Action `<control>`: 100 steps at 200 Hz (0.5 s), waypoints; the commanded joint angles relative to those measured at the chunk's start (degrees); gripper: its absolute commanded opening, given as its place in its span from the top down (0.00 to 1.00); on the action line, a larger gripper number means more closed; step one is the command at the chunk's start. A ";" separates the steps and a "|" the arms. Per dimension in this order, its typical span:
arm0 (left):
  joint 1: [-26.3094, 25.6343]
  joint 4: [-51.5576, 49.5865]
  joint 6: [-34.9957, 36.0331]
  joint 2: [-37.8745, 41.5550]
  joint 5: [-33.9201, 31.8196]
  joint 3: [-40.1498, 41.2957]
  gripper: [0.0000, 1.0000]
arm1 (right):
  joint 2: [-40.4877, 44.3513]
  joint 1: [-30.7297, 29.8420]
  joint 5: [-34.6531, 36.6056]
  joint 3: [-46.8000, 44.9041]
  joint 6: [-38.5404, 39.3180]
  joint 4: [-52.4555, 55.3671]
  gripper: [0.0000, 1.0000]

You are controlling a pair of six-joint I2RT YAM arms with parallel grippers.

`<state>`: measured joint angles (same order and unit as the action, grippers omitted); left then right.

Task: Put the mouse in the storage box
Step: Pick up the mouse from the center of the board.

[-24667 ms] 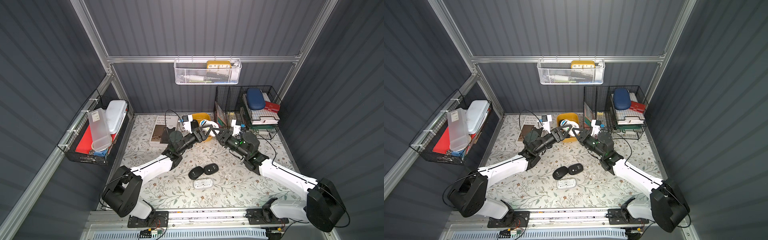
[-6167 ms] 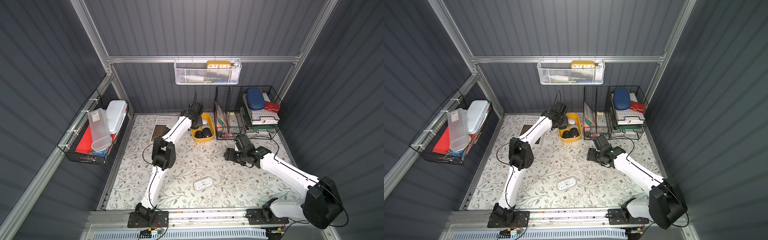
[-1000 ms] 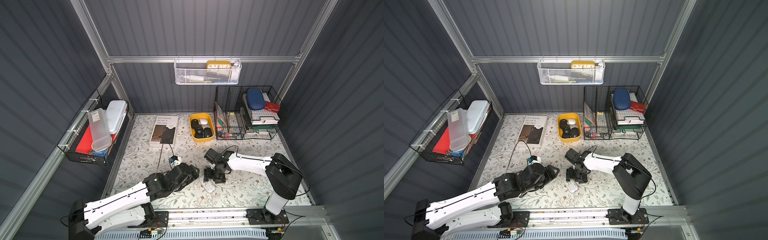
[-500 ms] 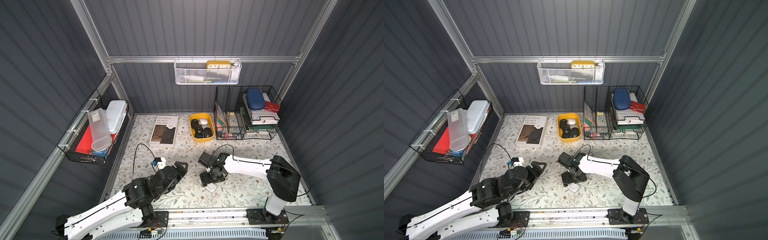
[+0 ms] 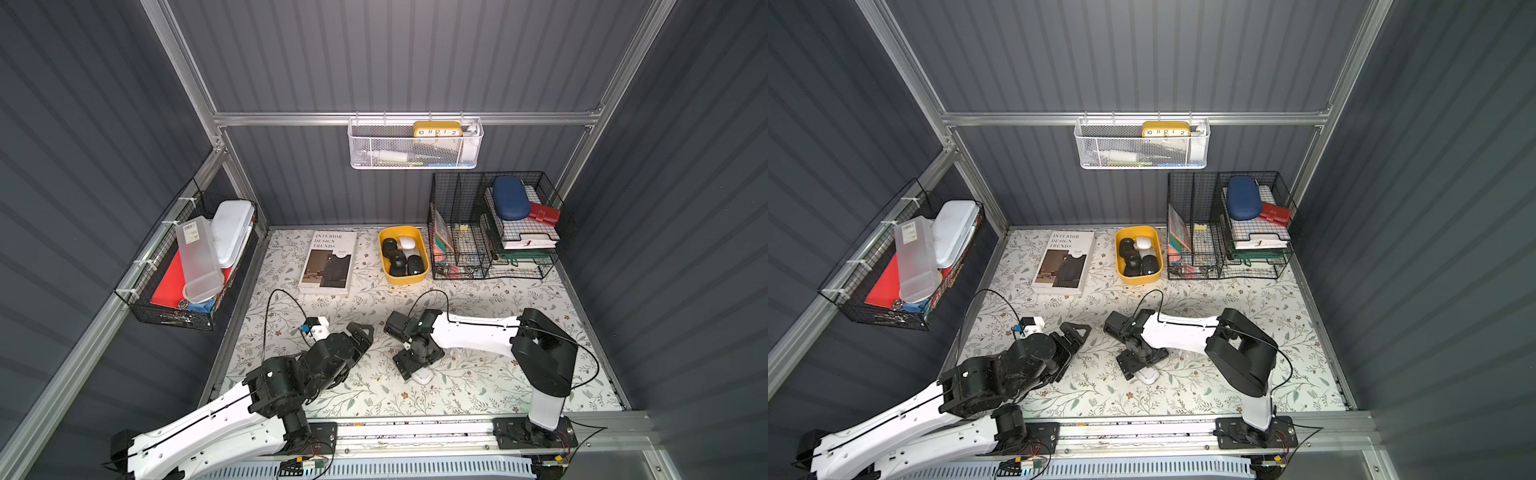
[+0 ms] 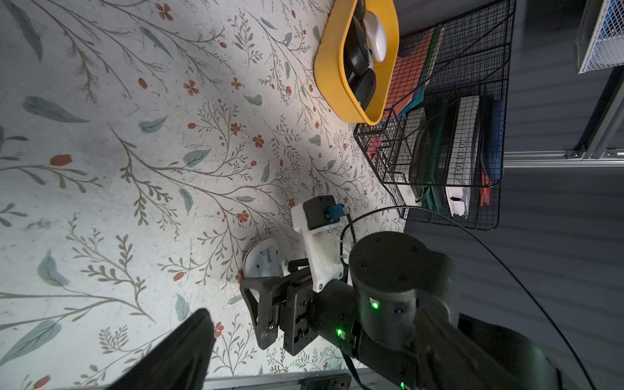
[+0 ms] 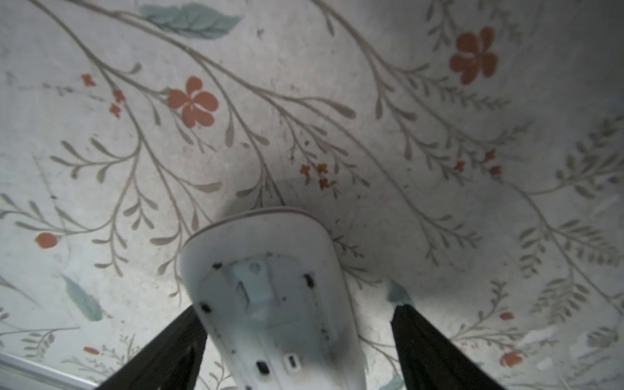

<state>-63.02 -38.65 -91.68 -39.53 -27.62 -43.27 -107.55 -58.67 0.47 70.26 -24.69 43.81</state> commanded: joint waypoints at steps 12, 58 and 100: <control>0.01 0.75 -0.34 1.00 -2.03 0.86 0.01 | -1.99 -0.28 2.91 1.96 0.61 1.76 0.17; 0.05 1.89 -0.70 3.28 -3.76 1.66 0.01 | -1.98 -0.20 4.40 2.88 -0.42 2.77 0.34; 0.05 2.66 -0.40 4.70 -3.41 2.90 0.01 | 3.78 3.14 0.70 0.06 -4.23 -0.47 0.49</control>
<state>-63.02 -36.71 -91.92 -35.38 -30.06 -41.39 -108.29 -58.04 3.03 71.92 -26.09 44.36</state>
